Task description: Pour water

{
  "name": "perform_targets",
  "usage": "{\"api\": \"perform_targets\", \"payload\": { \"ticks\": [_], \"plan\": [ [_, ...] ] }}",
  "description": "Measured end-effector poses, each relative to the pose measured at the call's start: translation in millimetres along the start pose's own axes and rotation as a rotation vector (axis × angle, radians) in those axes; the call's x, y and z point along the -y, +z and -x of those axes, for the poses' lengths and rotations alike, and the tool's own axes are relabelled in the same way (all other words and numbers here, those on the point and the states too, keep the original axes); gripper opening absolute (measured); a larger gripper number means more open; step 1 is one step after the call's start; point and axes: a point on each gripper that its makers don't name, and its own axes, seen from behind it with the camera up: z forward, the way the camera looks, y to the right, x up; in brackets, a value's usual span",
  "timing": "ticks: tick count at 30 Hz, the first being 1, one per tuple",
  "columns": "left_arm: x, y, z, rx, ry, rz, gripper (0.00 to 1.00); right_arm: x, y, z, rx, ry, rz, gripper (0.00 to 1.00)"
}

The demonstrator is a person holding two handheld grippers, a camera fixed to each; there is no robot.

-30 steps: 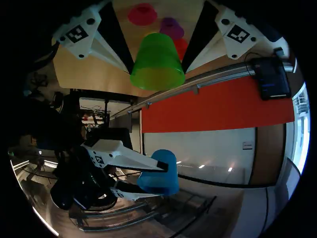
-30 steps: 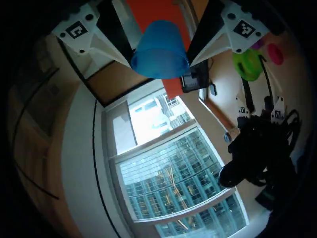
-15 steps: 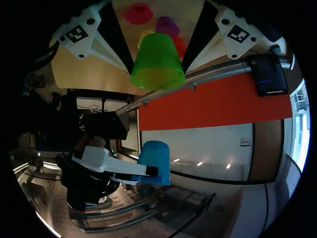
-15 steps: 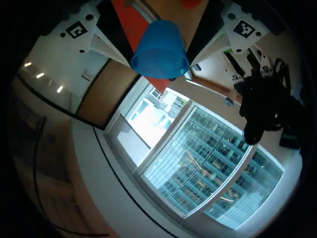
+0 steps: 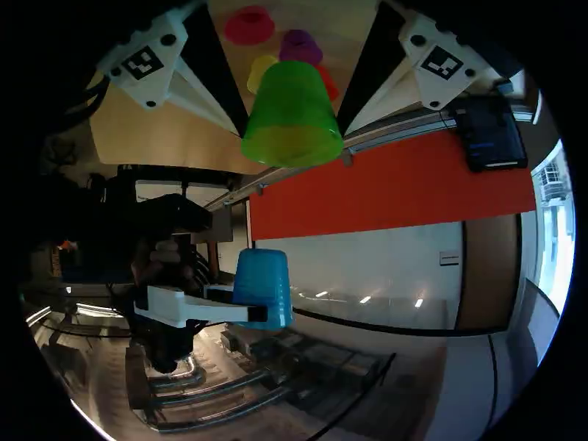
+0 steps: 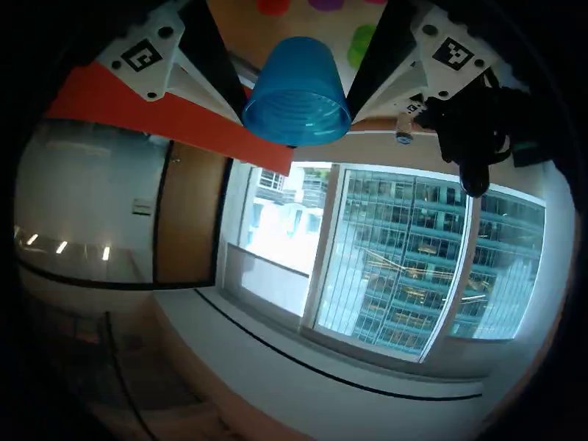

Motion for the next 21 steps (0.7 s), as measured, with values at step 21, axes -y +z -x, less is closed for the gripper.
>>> {"api": "perform_targets", "payload": {
  "ticks": [21],
  "plan": [
    [27.0, -26.5, 20, 0.064, 0.046, -0.093, 0.85, -23, -53.1, 57, 0.062, 0.07, 0.055, 0.94]
  ]
}}
